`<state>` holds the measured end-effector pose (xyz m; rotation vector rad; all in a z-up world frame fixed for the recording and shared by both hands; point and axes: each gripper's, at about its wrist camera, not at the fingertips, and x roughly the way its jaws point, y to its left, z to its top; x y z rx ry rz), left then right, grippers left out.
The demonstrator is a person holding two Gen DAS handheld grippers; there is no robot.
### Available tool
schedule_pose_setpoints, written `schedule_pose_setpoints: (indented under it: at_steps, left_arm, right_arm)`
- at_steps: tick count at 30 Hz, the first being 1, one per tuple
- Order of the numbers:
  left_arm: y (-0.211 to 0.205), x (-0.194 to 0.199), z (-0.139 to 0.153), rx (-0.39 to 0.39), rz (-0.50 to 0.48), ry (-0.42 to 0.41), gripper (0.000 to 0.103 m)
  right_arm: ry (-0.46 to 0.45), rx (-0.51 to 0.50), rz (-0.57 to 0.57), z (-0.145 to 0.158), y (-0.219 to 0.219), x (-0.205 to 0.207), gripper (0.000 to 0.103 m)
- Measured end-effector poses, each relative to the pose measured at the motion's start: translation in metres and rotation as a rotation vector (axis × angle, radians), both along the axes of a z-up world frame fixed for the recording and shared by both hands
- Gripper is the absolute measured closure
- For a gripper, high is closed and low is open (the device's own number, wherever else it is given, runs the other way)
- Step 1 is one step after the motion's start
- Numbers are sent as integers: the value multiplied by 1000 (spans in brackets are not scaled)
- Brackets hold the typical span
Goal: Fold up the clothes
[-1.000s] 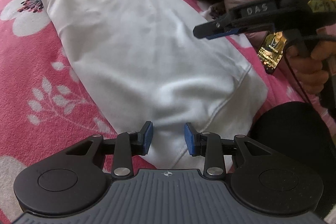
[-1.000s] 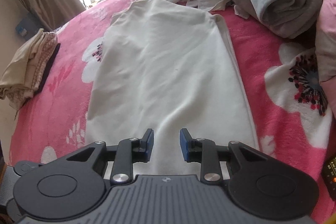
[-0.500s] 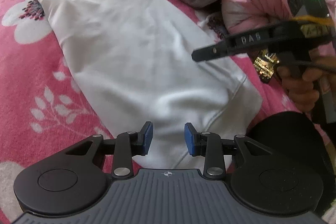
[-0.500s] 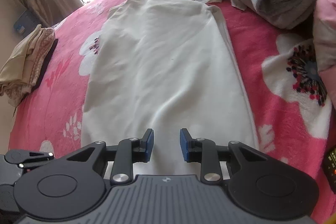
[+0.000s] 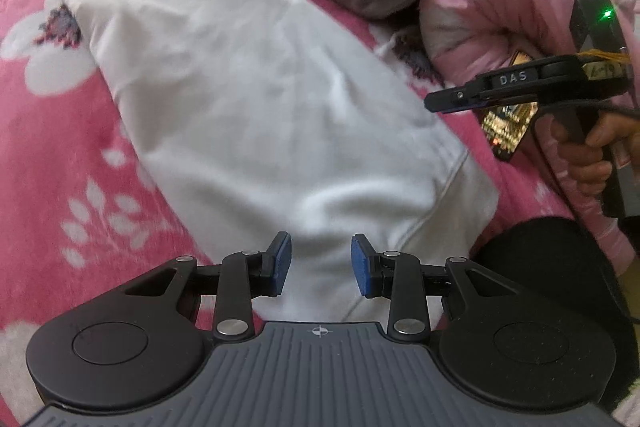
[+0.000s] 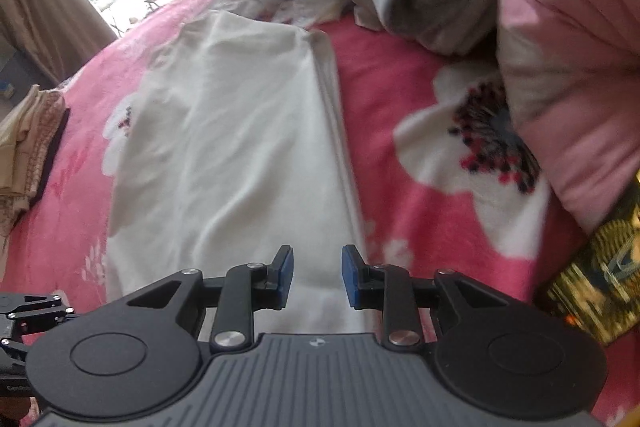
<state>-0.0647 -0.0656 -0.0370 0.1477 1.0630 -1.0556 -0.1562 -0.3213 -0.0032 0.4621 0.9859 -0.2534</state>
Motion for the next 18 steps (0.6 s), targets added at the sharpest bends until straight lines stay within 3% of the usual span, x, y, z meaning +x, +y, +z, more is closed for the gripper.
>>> schedule_pose_setpoints:
  at_steps: [5,7,10,13,15,18]
  left_arm:
    - [-14,4,-12,60,-13,0,70]
    - [-15,2,-17,76,-21,-5,71]
    - [-12,0,-19,79,-25,-5,70]
    - [-7,3,-19,71,-15,13,71]
    - [-6,3,-18,69,-17,16,70]
    - [-4,2,-19,69,-22,20,70]
  right_arm:
    - [-6,-7,77,-3,8,24,74]
    - [31,-3,103,-14,7,32,74]
    - [116,-84,97,-33,-1,34,87]
    - [99,-71,51,-23,-13,30,89]
    - [68,-118,87,-9,-7,35,86]
    - [9,-86,172,2,4,51,86]
